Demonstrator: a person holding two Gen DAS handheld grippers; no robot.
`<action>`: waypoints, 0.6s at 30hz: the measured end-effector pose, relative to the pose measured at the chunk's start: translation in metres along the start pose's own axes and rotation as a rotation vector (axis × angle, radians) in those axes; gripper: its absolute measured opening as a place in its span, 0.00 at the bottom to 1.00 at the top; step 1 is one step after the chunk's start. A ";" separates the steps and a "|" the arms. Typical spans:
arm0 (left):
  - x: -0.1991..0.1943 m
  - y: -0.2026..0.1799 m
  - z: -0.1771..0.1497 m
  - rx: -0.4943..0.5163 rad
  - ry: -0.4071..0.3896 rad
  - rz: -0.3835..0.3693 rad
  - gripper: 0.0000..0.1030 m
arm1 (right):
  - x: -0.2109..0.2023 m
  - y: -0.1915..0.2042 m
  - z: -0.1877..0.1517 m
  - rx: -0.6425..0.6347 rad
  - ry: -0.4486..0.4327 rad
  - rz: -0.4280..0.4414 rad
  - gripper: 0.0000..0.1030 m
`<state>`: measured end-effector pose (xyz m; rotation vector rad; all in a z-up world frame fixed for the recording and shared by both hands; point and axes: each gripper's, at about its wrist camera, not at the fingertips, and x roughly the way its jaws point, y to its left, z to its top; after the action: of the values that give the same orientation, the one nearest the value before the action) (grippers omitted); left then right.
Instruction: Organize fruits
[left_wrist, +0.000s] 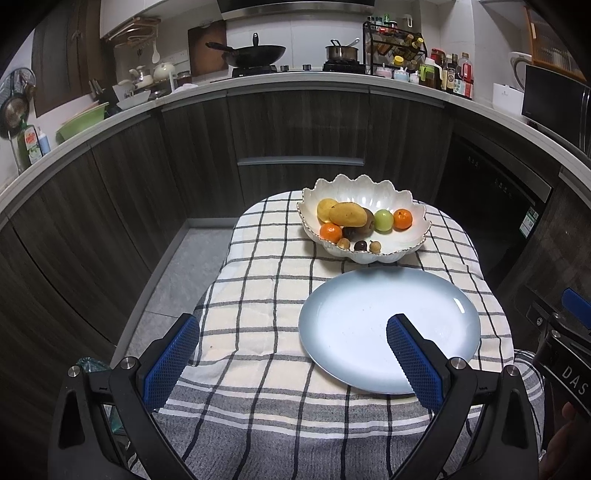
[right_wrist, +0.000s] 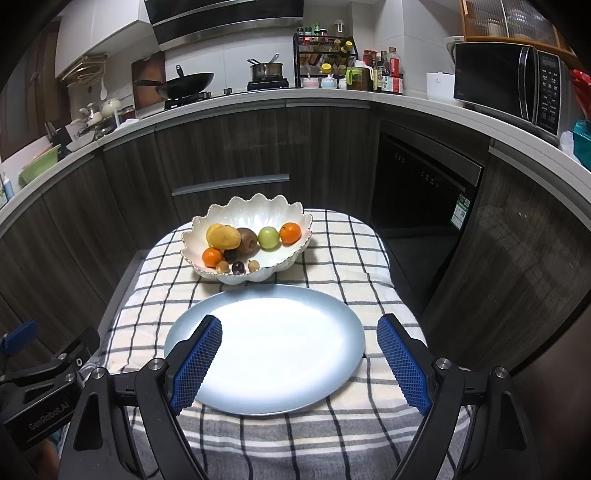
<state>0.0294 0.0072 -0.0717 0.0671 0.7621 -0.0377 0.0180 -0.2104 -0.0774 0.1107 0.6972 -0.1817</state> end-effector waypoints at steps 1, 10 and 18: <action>0.000 0.000 0.000 0.001 0.000 0.000 1.00 | 0.000 0.001 0.000 0.000 0.000 0.000 0.84; 0.000 0.000 0.000 -0.001 -0.001 -0.001 1.00 | 0.001 0.000 -0.001 -0.001 0.004 0.001 0.84; 0.000 0.000 -0.001 0.004 -0.002 0.001 1.00 | 0.001 0.000 -0.001 0.001 0.005 0.001 0.84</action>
<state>0.0292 0.0077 -0.0723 0.0711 0.7602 -0.0379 0.0186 -0.2101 -0.0791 0.1127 0.7019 -0.1807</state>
